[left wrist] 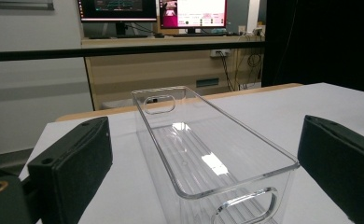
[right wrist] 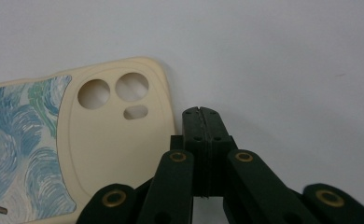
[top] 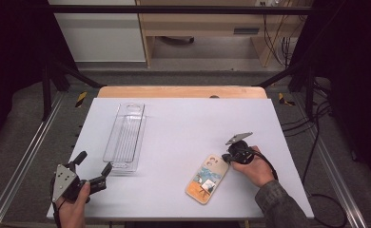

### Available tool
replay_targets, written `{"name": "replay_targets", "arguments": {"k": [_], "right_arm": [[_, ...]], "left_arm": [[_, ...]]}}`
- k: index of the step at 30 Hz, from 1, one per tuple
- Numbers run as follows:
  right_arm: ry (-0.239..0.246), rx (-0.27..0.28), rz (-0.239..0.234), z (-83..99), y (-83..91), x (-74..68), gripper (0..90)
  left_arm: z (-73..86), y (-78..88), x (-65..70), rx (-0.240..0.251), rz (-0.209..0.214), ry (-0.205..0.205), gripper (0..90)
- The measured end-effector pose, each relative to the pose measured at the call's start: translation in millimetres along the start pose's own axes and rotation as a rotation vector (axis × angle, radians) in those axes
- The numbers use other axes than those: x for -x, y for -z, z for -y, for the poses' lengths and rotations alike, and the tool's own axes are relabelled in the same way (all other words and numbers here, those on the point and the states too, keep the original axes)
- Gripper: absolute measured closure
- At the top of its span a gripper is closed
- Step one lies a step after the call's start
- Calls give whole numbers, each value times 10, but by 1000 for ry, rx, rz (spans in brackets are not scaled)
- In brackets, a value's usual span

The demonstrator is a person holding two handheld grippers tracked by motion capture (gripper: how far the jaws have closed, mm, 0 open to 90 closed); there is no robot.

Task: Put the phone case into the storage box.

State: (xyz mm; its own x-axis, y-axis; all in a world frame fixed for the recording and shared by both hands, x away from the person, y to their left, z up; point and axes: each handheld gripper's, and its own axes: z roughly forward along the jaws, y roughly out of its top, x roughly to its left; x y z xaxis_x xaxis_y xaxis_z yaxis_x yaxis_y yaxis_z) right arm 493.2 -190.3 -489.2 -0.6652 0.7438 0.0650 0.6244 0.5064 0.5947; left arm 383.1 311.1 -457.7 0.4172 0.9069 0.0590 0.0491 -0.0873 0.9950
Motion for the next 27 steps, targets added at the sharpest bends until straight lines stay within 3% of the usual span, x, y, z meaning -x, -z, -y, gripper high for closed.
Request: {"name": "replay_targets", "arguments": {"k": [3,10,13,15,16,19,20,21,22,25,26,27], "right_arm": [[18,14,0,17,-2,-88,900],[0,37,-2,48,-2,-139,900],[-15,82,12,65,4,-133,900],[-19,153,53,79,41,-122,900],[-19,153,53,79,41,-122,900],[-55,237,81,91,133,-112,900],[-84,294,101,97,207,-107,842],[-84,294,101,97,207,-107,842],[-101,360,128,107,289,-115,759],[-112,429,145,155,361,-138,571],[-112,429,145,155,361,-138,571],[-118,450,158,177,384,-147,500]], "left_arm": [[-1,-1,-10,-1,-2,0,29],[-14,10,0,-12,-1,-1,30],[-52,44,22,-3,3,-5,29],[-89,64,38,-7,7,-4,29],[-89,64,38,-7,7,-4,29],[-115,66,68,-13,18,2,29],[-149,63,100,-17,25,2,29],[-149,63,100,-17,25,2,29],[-185,34,123,-25,45,-6,28],[-209,26,166,-38,50,4,28],[-221,18,186,-45,54,6,28],[-235,8,212,-58,57,6,27]]}}
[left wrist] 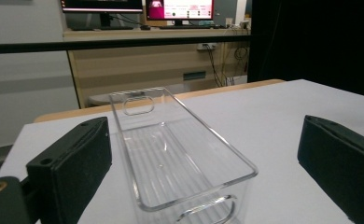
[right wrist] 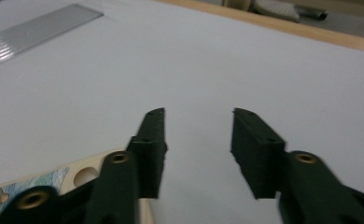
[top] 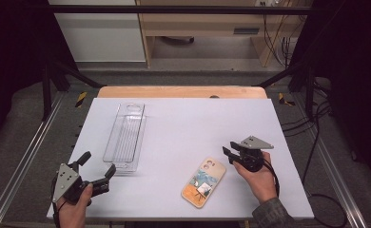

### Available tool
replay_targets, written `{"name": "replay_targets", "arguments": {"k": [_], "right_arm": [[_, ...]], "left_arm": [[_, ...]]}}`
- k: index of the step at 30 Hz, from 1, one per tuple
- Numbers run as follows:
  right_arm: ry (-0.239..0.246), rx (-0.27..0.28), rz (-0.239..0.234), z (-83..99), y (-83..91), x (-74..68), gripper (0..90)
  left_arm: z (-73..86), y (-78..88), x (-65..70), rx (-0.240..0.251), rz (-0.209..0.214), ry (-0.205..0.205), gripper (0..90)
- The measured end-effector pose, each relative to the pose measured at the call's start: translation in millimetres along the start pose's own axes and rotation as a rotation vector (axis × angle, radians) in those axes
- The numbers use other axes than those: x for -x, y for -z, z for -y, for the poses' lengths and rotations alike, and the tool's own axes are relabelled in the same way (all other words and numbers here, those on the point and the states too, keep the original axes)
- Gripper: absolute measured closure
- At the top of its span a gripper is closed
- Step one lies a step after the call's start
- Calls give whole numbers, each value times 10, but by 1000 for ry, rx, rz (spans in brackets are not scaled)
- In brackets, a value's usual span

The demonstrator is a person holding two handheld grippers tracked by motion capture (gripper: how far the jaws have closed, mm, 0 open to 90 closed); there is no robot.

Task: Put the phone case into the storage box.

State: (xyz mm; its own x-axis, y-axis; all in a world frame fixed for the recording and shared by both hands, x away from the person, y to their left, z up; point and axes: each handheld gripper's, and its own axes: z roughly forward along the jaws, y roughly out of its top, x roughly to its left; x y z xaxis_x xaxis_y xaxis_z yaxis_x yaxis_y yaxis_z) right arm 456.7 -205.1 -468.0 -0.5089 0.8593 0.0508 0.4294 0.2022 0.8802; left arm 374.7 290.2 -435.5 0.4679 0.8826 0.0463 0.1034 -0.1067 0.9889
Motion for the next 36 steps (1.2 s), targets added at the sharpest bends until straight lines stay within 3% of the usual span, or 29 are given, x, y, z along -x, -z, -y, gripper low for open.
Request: {"name": "replay_targets", "arguments": {"k": [1,4,7,10,16,17,19,27,30,35,36], "right_arm": [[-22,51,7,18,80,-10,368],[-40,104,31,73,182,-31,206],[-50,163,51,130,335,-37,118],[-28,196,59,178,454,-19,72],[14,251,93,280,612,7,59],[19,261,98,303,630,15,60],[13,274,97,342,639,28,63],[30,292,99,396,660,72,75],[19,299,87,430,656,80,78],[39,285,84,449,618,42,77],[36,282,82,451,612,35,77]], "left_arm": [[-28,-25,40,-22,6,-16,27],[-67,-70,117,-58,20,-17,27],[-121,-118,224,-91,39,-45,26],[-181,-183,319,-118,70,-42,25],[-295,-310,516,-173,114,-71,24],[-326,-376,615,-198,129,-96,26],[-343,-458,729,-225,158,-107,26],[-331,-701,1019,-288,229,-131,26],[-316,-804,1176,-344,258,-147,26],[-295,-889,1338,-386,293,-155,30],[-275,-946,1446,-415,308,-153,32]]}}
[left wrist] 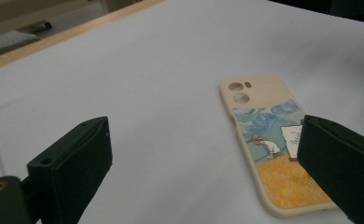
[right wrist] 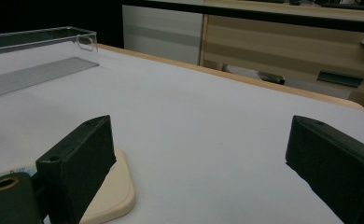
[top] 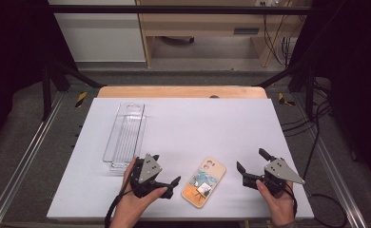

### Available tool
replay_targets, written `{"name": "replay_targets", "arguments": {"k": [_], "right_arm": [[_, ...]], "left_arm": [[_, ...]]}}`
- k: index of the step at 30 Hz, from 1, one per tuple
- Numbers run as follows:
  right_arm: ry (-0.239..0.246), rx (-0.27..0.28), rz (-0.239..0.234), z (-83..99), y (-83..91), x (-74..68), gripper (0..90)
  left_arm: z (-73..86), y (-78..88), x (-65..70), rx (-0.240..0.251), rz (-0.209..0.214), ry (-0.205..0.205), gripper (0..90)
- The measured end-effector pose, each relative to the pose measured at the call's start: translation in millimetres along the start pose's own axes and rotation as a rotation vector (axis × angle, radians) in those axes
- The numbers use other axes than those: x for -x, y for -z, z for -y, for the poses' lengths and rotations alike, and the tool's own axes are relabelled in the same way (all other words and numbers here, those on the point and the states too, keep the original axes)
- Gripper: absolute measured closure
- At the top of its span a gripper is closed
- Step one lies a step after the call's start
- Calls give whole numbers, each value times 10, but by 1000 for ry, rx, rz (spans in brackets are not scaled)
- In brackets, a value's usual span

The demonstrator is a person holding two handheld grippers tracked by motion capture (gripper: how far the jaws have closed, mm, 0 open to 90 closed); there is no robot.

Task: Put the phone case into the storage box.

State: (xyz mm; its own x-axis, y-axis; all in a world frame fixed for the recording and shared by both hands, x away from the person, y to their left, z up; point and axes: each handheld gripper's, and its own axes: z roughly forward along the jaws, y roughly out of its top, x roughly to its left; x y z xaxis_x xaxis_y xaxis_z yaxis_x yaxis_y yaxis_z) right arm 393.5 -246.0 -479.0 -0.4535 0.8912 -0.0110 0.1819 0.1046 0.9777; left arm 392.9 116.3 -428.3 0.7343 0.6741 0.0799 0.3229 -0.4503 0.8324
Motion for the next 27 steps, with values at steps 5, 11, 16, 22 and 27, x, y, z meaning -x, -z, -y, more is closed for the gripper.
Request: {"name": "replay_targets", "arguments": {"k": [5,11,16,22,27], "right_arm": [[13,-14,-2,14,-16,-24,70],[1,-16,-11,23,-13,-26,67],[-8,-20,-12,29,-7,-22,65],[-11,-28,-23,36,-20,-35,61],[-10,-35,-31,36,-28,-54,59]], "left_arm": [[-41,-148,155,-37,36,-13,37],[-47,-354,344,-102,84,-9,39],[-24,-498,480,-153,98,-21,40],[5,-602,573,-184,97,-17,40],[51,-683,677,-223,96,-27,40]]}}
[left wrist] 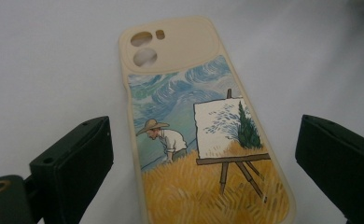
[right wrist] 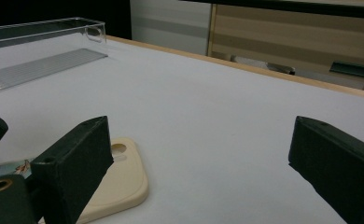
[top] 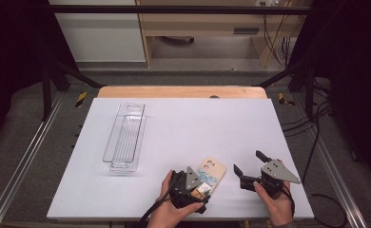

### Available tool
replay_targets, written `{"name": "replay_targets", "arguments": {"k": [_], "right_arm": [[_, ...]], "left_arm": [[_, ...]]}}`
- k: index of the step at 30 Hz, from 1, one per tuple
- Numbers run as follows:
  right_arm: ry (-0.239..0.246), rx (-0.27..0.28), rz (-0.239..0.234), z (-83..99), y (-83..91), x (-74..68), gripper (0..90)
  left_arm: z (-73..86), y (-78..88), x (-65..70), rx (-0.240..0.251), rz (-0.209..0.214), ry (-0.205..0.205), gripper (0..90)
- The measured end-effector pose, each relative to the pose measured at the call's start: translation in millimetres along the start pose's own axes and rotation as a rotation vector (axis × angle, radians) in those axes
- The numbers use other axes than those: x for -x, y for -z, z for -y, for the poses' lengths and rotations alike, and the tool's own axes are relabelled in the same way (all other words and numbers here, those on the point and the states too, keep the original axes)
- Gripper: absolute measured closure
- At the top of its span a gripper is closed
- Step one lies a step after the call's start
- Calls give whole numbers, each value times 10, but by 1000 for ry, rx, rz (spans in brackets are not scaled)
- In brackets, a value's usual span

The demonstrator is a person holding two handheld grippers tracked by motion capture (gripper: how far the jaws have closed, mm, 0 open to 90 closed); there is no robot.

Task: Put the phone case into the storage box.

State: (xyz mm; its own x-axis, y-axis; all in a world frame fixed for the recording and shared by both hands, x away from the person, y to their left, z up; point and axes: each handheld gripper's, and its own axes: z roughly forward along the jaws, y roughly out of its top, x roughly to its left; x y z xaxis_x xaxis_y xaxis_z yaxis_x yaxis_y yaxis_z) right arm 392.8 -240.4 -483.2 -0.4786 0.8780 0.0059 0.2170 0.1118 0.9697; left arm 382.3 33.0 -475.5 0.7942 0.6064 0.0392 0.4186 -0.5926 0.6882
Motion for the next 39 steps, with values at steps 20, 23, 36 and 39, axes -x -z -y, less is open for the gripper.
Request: {"name": "replay_targets", "arguments": {"k": [20,23,36,39], "right_arm": [[-11,-6,-15,5,-2,-7,59],[-13,-6,-16,3,1,-9,59],[-10,-11,-16,5,-2,-21,59],[-12,-12,-16,8,-4,-22,59]], "left_arm": [[103,-175,23,-65,-6,27,49],[108,-180,29,-68,-12,38,51],[122,-180,25,-61,-11,43,54],[129,-176,27,-53,-15,47,66]]}}
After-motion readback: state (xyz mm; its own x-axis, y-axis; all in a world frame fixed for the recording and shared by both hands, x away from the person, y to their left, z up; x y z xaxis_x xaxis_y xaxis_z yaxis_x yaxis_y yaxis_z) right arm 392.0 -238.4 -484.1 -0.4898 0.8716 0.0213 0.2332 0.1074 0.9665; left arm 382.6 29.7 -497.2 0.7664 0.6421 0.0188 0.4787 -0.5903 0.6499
